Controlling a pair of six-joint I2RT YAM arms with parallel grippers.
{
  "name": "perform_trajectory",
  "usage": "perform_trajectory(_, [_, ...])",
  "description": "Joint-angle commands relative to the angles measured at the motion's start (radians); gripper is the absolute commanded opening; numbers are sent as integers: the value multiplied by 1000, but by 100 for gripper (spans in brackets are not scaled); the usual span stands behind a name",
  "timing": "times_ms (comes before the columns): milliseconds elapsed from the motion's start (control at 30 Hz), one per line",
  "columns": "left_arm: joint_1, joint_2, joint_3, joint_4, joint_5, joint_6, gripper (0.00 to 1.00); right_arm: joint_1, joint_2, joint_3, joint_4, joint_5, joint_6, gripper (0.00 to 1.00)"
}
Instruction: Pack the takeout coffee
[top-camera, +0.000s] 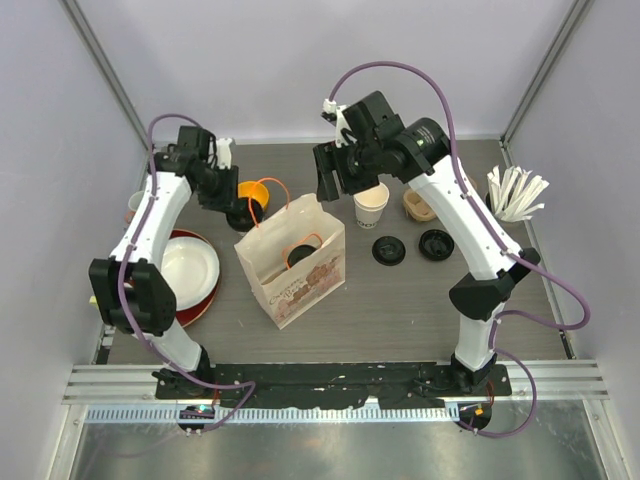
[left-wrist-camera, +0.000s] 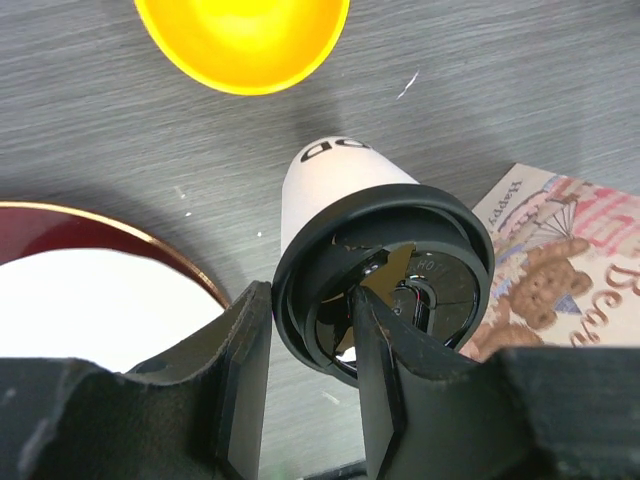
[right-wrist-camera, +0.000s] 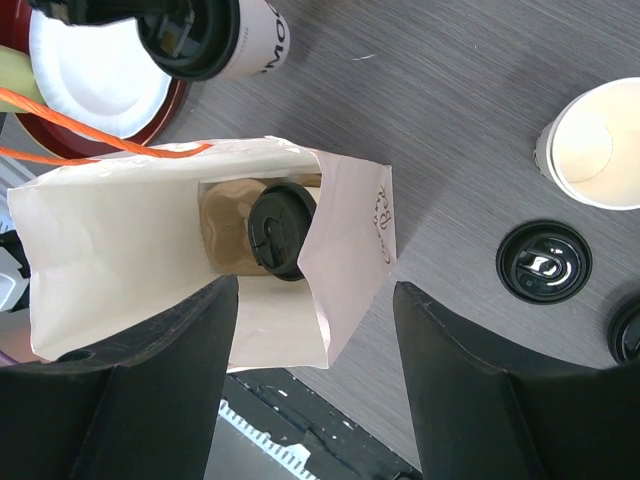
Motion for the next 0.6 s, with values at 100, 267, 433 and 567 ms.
perform_trajectory(100, [3,-1,357,-237,-69,65,38,-11,-15,44,62,-10,9,69])
perform_trajectory(267, [3,-48,540,-367,-135,128,37,-14,-34,24,97,-8,0,69])
perform_trajectory(433, [3,-143,606,-387,-133,120,34,-16,-63,5,132,-1,3,69])
perform_trajectory(567, [3,-238,623,-350,-121,105,33,-16,-89,-4,160,11,13,69])
